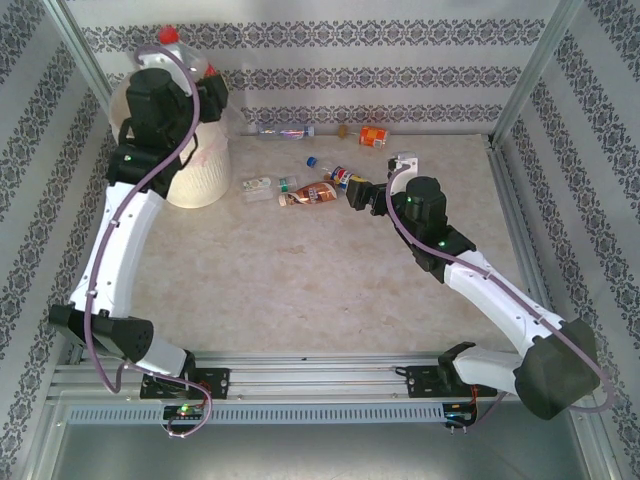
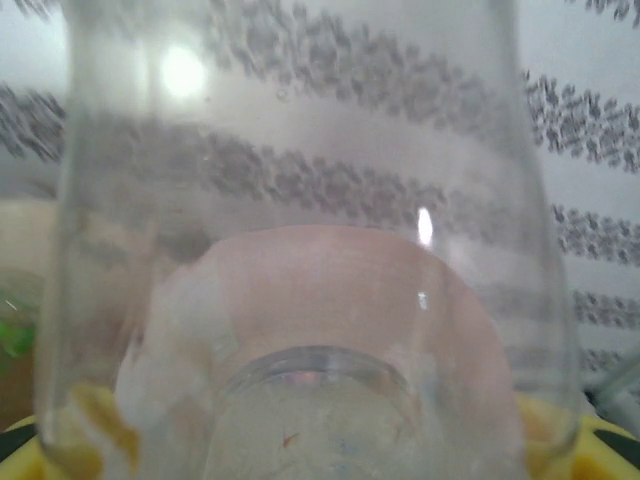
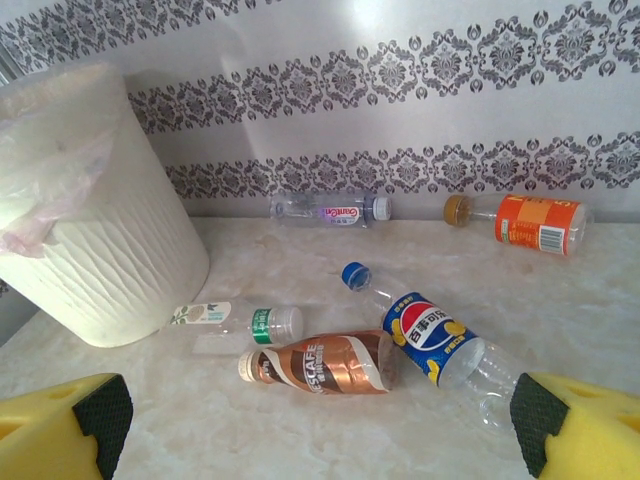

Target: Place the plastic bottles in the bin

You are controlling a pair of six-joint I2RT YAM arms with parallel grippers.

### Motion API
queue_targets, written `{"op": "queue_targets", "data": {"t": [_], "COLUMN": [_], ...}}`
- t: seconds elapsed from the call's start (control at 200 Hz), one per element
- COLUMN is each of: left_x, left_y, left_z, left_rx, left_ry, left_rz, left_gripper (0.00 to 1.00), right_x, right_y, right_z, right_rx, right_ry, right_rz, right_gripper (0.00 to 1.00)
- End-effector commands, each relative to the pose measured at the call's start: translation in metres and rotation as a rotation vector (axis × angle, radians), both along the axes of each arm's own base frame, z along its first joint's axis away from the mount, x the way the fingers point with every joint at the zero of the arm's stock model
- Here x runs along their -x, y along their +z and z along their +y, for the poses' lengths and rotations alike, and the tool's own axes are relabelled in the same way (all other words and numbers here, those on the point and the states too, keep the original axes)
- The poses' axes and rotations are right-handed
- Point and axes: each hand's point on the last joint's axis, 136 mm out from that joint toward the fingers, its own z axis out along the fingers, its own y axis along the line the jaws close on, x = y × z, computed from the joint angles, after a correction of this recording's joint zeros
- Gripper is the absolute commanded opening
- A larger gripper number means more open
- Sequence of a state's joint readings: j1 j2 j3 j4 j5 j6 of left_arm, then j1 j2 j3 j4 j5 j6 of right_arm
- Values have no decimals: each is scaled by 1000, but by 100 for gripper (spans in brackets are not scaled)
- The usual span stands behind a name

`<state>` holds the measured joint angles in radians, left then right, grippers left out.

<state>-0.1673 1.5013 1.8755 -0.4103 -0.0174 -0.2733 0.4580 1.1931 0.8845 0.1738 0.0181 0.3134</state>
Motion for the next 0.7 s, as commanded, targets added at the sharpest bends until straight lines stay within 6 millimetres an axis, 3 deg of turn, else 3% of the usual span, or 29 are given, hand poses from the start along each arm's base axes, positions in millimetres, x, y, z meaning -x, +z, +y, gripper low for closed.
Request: {"op": "queue_targets", "data": {"t": [0.0, 0.115, 0.23, 0.405, 0.7], "left_x": [-1, -9, -23, -53, -99], "left_y": [23, 36, 32, 7, -51], "left_z": [41, 68, 95, 122, 138], "left_rx": [-135, -185, -179, -137, -87], "left_ry": [154, 249, 292, 290, 216], "left_rz": [-23, -34, -24, 41, 197], "left_gripper": [52, 52, 52, 53, 53], "right_x": [-2, -4, -5, -8, -13], "right_y": [0, -4, -10, -17, -21], "right_z": [1, 1, 4, 8, 6], "right_rx": [-27, -52, -85, -114, -126], "right_ry": [-5, -12, -11, -14, -35], "right_rz": [14, 33, 63, 101, 125], "right_gripper": [98, 98, 98, 98, 98]}}
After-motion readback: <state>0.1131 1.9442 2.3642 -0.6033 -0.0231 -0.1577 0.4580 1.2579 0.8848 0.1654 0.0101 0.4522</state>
